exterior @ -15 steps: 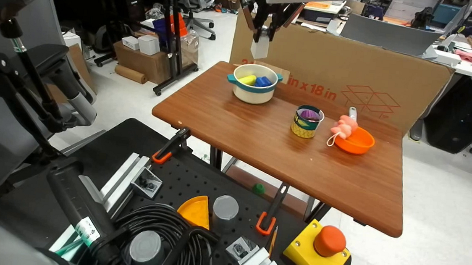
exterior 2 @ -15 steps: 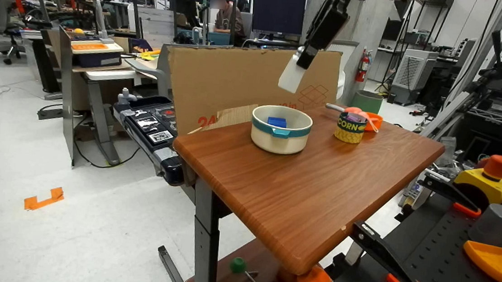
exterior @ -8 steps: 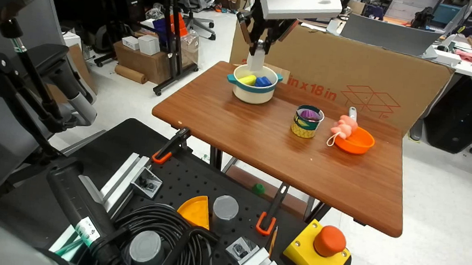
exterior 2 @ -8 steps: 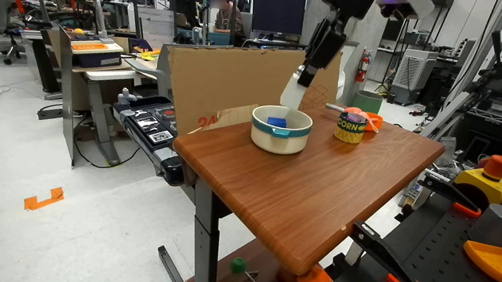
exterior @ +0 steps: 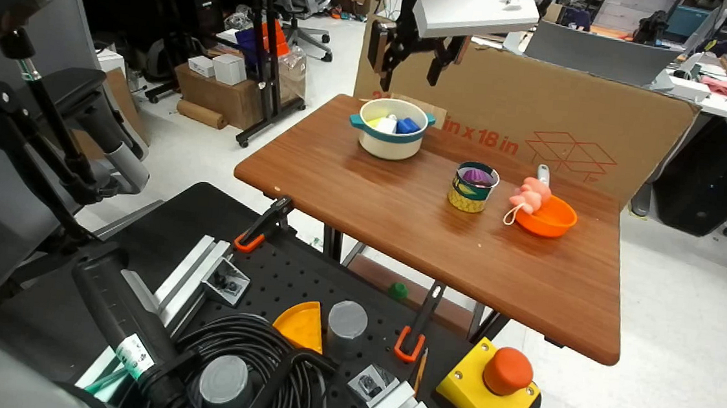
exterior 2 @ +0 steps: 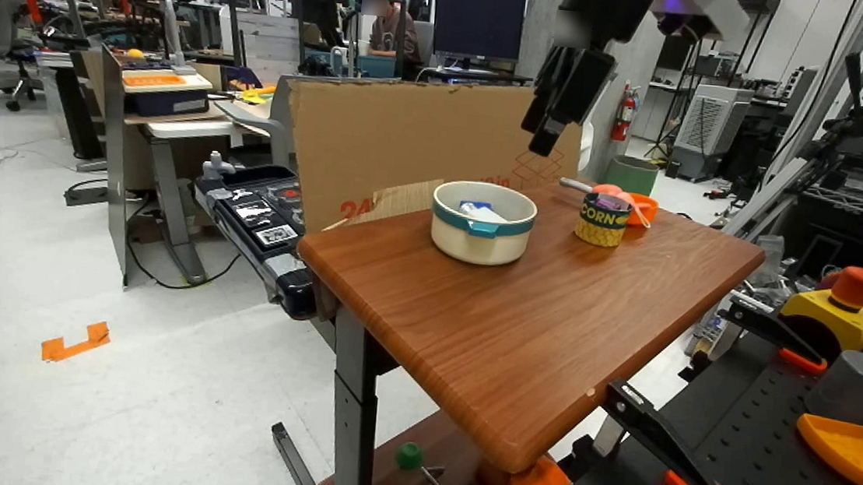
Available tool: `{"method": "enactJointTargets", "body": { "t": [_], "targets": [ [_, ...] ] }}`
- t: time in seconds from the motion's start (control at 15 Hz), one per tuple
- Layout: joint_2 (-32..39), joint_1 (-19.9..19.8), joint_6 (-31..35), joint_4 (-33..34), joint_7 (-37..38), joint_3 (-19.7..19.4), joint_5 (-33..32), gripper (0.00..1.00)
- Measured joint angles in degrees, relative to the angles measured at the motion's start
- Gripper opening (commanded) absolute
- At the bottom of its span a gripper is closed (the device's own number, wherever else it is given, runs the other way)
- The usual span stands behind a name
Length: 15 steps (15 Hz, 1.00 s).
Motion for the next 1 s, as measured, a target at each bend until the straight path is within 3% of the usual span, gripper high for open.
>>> {"method": "enactJointTargets", "body": {
  "t": [0.4,0.67,1.0],
  "targets": [
    [-1.36,-1.21,0.51,0.06,-0.02,-0.4,0.27,1.0],
    [-2.31,-2.79,0.53,0.2,0.3,-3.04,0.01,1.0],
    [-0.78,-3.15,0.45,-0.29,4.23,-6.21,-6.6,1.0]
  ]
}}
